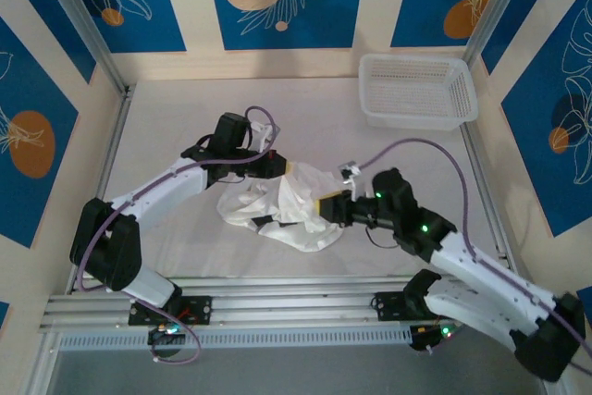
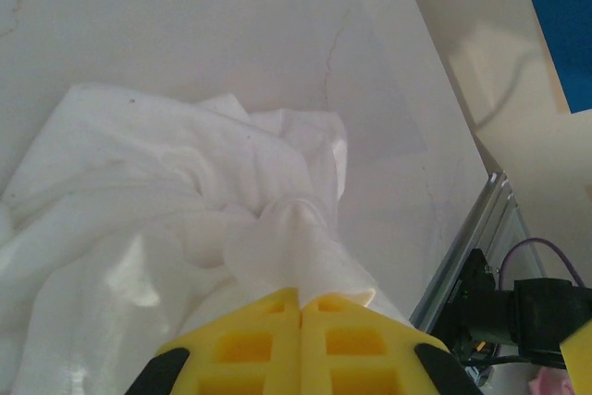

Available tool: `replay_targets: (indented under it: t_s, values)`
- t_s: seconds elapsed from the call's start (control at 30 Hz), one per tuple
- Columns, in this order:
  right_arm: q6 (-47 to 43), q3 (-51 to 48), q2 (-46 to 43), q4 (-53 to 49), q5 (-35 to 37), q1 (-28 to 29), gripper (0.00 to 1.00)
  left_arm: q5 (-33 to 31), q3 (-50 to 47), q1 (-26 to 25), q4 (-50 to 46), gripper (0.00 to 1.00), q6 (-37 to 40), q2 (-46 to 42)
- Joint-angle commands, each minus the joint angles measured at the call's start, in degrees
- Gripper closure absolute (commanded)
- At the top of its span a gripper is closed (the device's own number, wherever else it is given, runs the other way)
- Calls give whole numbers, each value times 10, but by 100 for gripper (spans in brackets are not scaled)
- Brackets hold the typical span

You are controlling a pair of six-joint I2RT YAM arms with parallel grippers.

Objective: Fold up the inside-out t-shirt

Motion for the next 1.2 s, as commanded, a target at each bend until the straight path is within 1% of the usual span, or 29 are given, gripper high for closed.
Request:
replay_targets:
  t_s: [0.0, 0.1, 0.17, 0.27, 0.33, 0.43, 0.53, 0.6, 0.77, 0.83, 0.93, 1.0, 1.07, 1.13, 1.17]
  values:
    - [32, 106, 95, -139, 126, 35, 76, 10, -4, -6, 11, 100, -4, -13]
    - [66, 207, 194, -273, 218, 65, 72, 6, 0, -7, 5, 100, -2, -10]
    - [93, 257, 249, -339, 234, 77, 66, 3, 0, -8, 4, 100, -1, -10]
    - [122, 302, 305, -391, 248, 92, 55, 1, 1, -9, 3, 100, 2, -8]
    - [139, 324, 331, -419, 270, 94, 53, 1, 1, -9, 3, 100, 3, -10]
    - [160, 351, 357, -453, 291, 93, 52, 0, 1, -9, 2, 100, 5, -8]
    - [174, 363, 362, -473, 296, 93, 56, -1, 4, -9, -5, 100, 13, -8]
    - [178, 360, 353, -475, 286, 93, 60, -3, 1, -9, -5, 100, 15, -9]
    - [190, 306, 315, -451, 235, 82, 63, -1, -1, -9, 1, 100, 14, -7]
    - [191, 275, 304, -440, 204, 77, 66, -3, -1, -9, 1, 100, 14, -7]
    - [196, 233, 287, -431, 159, 75, 74, -3, 2, -9, -4, 100, 18, -7]
    - [205, 208, 268, -437, 155, 77, 83, -4, 2, -9, -8, 100, 19, -7]
    - [208, 182, 243, -441, 157, 76, 87, -4, 2, -9, -6, 100, 18, -6]
    - [199, 167, 219, -429, 157, 74, 88, 3, 1, -9, 2, 100, 15, -5]
    - [190, 166, 206, -421, 157, 72, 85, 10, 1, -10, 9, 100, 14, -3]
